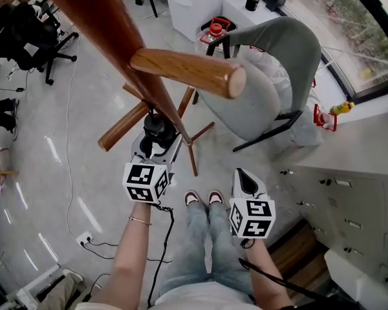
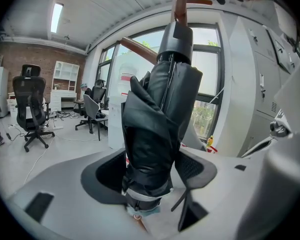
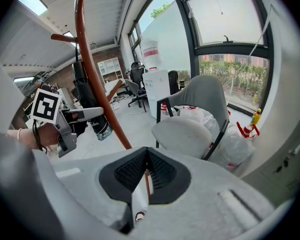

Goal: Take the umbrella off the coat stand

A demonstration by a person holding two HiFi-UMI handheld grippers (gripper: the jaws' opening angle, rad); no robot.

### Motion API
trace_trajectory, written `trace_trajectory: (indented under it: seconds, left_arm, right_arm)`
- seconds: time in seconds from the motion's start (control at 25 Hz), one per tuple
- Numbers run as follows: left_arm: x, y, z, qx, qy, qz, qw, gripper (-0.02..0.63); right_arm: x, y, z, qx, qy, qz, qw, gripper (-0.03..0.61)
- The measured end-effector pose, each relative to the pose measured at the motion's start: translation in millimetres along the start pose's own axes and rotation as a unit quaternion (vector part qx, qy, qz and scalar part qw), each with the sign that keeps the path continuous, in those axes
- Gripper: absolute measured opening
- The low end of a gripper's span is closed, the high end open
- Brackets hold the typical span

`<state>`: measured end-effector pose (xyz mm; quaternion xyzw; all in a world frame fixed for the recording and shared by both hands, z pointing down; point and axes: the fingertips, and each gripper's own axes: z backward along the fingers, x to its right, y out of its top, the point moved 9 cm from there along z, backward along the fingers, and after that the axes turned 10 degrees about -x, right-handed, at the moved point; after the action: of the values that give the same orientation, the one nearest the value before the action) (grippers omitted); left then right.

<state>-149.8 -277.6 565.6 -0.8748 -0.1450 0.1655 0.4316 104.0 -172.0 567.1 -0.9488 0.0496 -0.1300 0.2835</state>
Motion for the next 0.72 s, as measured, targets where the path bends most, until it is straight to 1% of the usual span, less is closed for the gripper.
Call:
trace_trajectory:
  seconds: [0.04,0.12,0.16,0.32,0.48,0.72]
  left_arm:
    - [0.5,0.3,0.4,0.001,0.001,-0.002,1.0,0.301]
    - [1.5,0.8,1.4,0.004,0.006,-0.007,1.0,0.262]
    - [2.0,0.8,1.8,0.004,0.007,-0.008,0.9999,0.258]
    - [2.3,0.7,3.3,0.003,0.008,-0.012,0.9999,0.255]
    - [5.5,-0.4,4.8,0.005,0.021,-0.023,0.9995,0.244]
    - [8.4,-2.1,7.1,0.003,0.035,-0.02,0.9992,0.231]
  right_arm:
    - [0.5,-0.3,0.2,0.0,0.0,0.0,1.0,0.005]
    - [2.0,-0.7,0.9,0.0,-0.001,0.0,1.0,0.005]
    - [2.7,-0.9,1.3,0.0,-0.001,-0.001,1.0,0.005]
    - [3.9,-1.5,2.2,-0.001,0.0,-0.001,1.0,0.005]
    - [5.9,-3.3,4.1,-0.003,-0.001,0.0,1.0,0.005]
    - [8.0,-3.4,5.4,-0.003,-0.005,0.005,1.0,0.005]
